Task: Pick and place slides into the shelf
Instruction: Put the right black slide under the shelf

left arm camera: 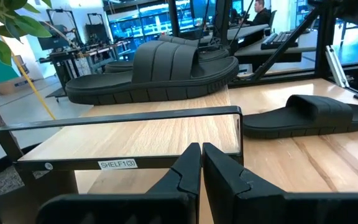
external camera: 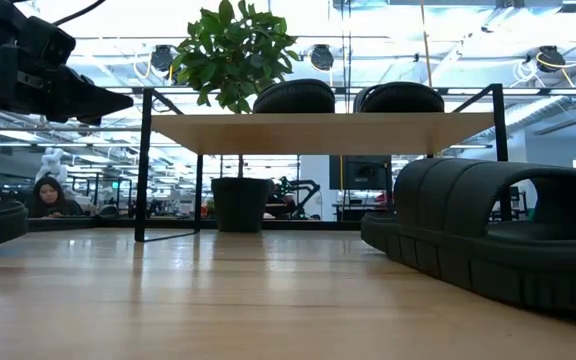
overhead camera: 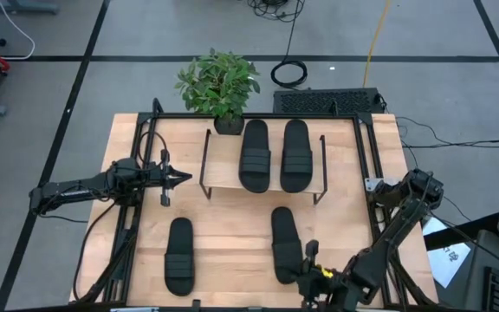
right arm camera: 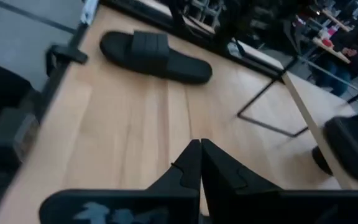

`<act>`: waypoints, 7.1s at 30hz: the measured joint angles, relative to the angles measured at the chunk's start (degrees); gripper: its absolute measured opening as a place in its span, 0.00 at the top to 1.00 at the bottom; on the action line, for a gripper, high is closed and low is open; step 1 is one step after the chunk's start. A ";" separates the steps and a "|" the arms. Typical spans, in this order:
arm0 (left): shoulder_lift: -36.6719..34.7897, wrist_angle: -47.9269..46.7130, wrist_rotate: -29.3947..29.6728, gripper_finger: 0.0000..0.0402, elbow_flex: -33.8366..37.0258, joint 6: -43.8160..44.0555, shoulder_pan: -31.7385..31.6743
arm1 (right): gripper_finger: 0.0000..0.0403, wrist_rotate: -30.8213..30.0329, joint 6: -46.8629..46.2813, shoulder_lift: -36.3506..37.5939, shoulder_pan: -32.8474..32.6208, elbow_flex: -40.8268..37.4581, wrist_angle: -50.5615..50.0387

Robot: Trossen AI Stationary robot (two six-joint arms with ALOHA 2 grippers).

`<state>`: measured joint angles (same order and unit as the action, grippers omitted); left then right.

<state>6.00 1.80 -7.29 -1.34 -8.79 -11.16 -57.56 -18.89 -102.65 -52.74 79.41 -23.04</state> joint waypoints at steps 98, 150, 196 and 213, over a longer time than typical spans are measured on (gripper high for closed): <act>-0.01 -0.39 -0.11 0.94 0.00 4.78 0.00 | 1.00 -3.90 -34.53 -16.48 7.82 5.11 -43.06; 0.00 -0.37 -0.07 0.94 0.00 3.38 0.00 | 1.00 4.31 -38.88 -16.48 19.00 -5.10 -48.17; -0.02 -1.72 0.91 0.94 0.00 1.43 0.00 | 0.76 0.97 -14.43 2.69 19.63 -27.77 -10.88; -0.02 -1.82 1.36 0.94 0.00 1.50 0.00 | 0.69 -2.63 -8.45 2.67 16.01 -25.37 -6.70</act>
<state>5.98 -0.01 -5.93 -1.34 -7.29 -11.16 -60.19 -27.34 -99.98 -36.72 54.04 -29.74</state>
